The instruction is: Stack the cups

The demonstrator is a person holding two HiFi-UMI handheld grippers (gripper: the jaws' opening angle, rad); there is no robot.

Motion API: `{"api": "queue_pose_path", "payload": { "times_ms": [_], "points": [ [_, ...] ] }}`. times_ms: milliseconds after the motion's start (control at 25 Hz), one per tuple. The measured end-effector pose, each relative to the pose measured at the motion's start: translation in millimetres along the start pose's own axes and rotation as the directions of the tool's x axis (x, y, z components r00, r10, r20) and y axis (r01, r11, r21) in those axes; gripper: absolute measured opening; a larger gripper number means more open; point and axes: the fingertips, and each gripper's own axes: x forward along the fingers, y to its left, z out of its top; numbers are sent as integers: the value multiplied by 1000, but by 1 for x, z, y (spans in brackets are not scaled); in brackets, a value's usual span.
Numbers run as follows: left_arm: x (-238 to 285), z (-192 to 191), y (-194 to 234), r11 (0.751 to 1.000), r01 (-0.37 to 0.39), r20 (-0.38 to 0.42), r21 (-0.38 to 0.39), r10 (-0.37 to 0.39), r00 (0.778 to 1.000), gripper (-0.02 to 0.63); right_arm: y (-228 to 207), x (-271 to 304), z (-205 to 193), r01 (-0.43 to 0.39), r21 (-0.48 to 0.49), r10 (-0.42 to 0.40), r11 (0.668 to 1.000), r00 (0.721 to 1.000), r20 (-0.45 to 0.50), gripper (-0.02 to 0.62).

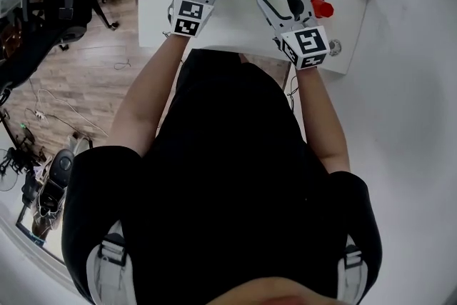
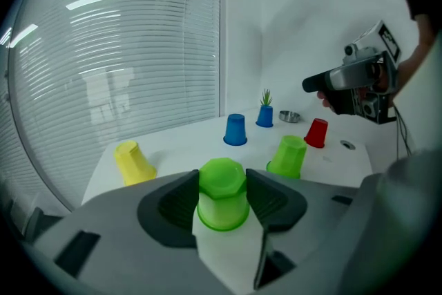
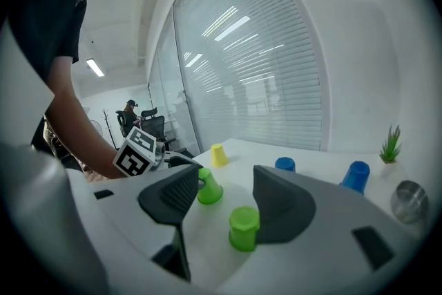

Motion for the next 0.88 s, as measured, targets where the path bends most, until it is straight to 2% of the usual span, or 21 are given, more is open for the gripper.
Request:
{"api": "queue_pose_path", "payload": {
  "times_ms": [320,640,760,880],
  "points": [
    [18,2,-60,987,132,-24,97,-130,991,222,-16,-22,-7,73,13,-73,997,997,4,238],
    [25,5,-72,982,152,-10,110,-152,988,222,-37,-47,-11,153,15,-153,988,988,1,238],
    [25,6,-77,980,166,1,108,-168,986,227,-52,-63,-12,225,6,-225,974,974,14,260],
    [21,7,-76,979,175,11,102,-177,984,280,-81,-83,-21,359,-29,-359,933,933,8,283]
  ]
}}
